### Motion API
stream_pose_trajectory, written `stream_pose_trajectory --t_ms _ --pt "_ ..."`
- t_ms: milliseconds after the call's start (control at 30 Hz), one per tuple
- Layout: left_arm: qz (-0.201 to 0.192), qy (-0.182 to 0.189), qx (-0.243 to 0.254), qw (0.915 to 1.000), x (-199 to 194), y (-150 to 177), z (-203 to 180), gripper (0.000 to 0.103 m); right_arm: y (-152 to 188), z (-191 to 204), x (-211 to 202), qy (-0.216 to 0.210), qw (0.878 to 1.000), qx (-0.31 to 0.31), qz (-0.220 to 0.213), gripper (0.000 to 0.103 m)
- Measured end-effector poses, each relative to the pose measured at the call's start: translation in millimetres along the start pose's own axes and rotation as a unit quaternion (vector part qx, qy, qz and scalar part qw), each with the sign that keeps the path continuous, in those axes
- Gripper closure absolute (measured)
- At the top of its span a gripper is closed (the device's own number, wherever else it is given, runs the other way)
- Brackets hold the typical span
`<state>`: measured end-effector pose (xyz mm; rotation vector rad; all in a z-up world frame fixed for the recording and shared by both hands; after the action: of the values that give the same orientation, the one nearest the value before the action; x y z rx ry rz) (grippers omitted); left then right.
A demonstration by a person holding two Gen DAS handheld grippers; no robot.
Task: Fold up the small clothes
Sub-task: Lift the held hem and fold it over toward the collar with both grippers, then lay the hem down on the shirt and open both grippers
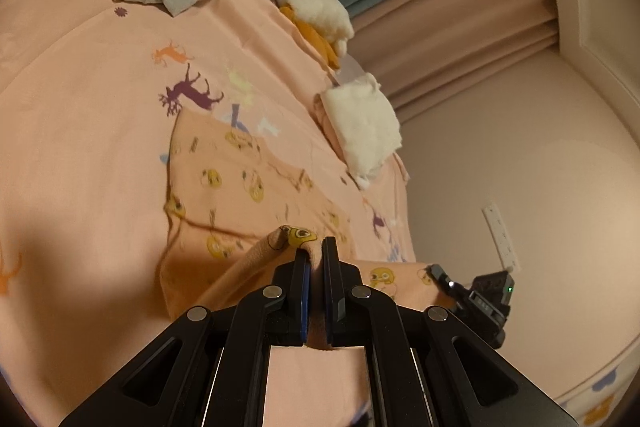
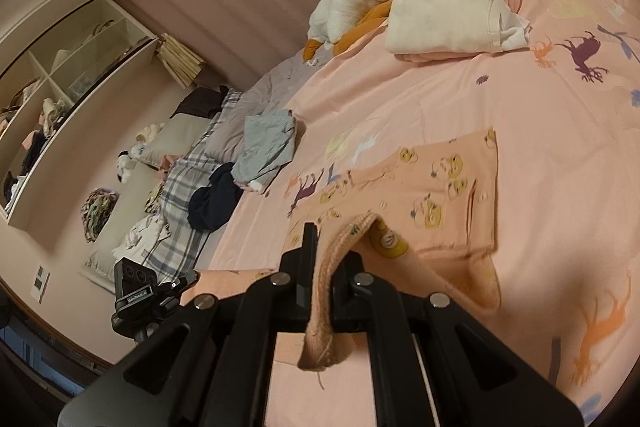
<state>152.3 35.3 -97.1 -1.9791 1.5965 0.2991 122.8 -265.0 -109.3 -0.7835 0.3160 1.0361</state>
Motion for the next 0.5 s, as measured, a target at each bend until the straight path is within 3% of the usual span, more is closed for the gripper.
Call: stream_pose_trajectory --t_ms 167,500 --pt "0.005 -0.012 -0.009 0.9999 17 -29 11 0.101 -30 -15 23 0.006 1.0 0.017 0.005 0.098" --pt "0.051 -0.032 -0.087 0.9944 72 -82 64 0.101 -62 -89 76 0.037 0.989 0.136 0.054 0.096"
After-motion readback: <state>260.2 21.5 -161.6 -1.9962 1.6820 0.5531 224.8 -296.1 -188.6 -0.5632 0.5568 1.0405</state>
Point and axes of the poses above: each gripper's, at about its wrist camera, not at the fingertips, and x roughly the way its jaws point, z to its left, y to its underside, the point moved 10 cm from there along x, roughly the way its jaws point, and after that the axes turned 15 degrees about z, right-handed, at the moved point
